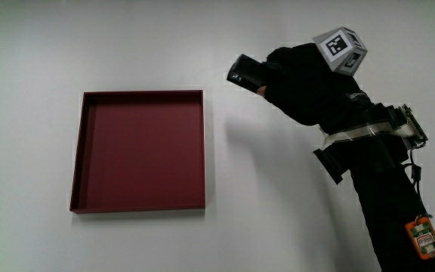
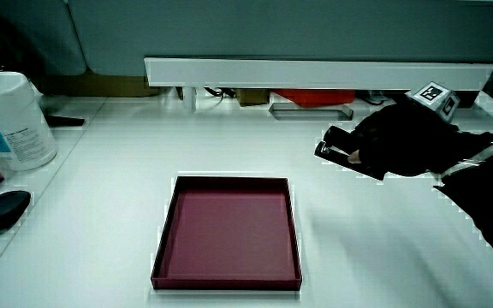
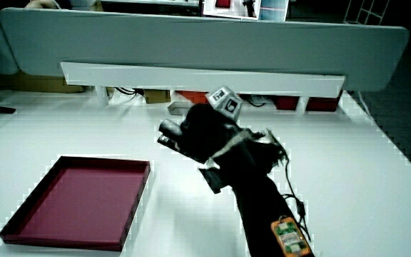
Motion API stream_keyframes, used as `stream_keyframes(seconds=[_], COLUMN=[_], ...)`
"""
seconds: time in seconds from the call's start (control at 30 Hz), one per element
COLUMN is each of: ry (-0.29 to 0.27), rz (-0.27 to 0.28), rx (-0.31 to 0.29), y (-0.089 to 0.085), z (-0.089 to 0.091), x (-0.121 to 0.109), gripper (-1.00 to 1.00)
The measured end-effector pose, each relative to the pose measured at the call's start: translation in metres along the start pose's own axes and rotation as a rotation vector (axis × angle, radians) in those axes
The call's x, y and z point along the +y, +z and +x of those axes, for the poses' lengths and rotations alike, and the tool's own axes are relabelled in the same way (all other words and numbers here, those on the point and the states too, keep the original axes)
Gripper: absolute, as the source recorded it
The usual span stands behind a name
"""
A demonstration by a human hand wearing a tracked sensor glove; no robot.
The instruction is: Place stapper on desk
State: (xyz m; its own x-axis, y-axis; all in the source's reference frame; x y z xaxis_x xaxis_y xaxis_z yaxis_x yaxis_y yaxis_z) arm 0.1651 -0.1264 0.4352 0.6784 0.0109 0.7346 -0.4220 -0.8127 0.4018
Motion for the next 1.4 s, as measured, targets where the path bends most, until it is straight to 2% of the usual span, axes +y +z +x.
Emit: stream_keyframes(seconds=[0.03,0.07,0.17,0.23,0.27,0.33,0.37,0.4,0.43,0.53,0.77,1.0,1.1,1.13,1.17,1.2,1.23,1.33,1.37,1.4], ry=[-0.016,-0.04,-0.076,-0.122,-0.122,-0.174,-0.173,-0.168,-0.189,-0.218,-0.257,-0.269,-0.269,-0.29,-0.284,-0.283,-0.269,-0.29,-0.29,-0.281], rz=[0.009,0.077,0.075,0.082,0.077,0.008,0.011,0.065,0.071,0.057,0.056,0.06,0.051,-0.015,0.057,-0.014,0.051,0.037,-0.026,0.035], rx=[-0.017,-0.067,-0.061,-0.063,-0.055,-0.022,-0.021,-0.045,-0.048,-0.035,-0.026,-0.017,-0.019,0.025,-0.024,0.026,-0.018,-0.013,0.026,-0.022], y=[0.001,0.001,-0.003,-0.005,-0.006,-0.01,-0.012,-0.013,-0.015,-0.021,-0.028,-0.031,-0.033,-0.033,-0.034,-0.034,-0.033,-0.035,-0.036,-0.036], z=[0.005,0.01,0.029,0.043,0.046,0.058,0.064,0.064,0.069,0.086,0.106,0.111,0.113,0.114,0.116,0.116,0.11,0.114,0.116,0.115], x=[0.0,-0.001,0.002,0.004,0.003,0.005,0.006,0.005,0.005,0.007,0.006,0.003,0.004,0.004,0.004,0.004,0.002,0.002,0.003,0.002], gripper=[0.0,0.0,0.0,0.0,0.0,0.0,0.0,0.0,0.0,0.0,0.0,0.0,-0.14,-0.18,-0.23,-0.27,-0.32,-0.45,-0.5,-0.55])
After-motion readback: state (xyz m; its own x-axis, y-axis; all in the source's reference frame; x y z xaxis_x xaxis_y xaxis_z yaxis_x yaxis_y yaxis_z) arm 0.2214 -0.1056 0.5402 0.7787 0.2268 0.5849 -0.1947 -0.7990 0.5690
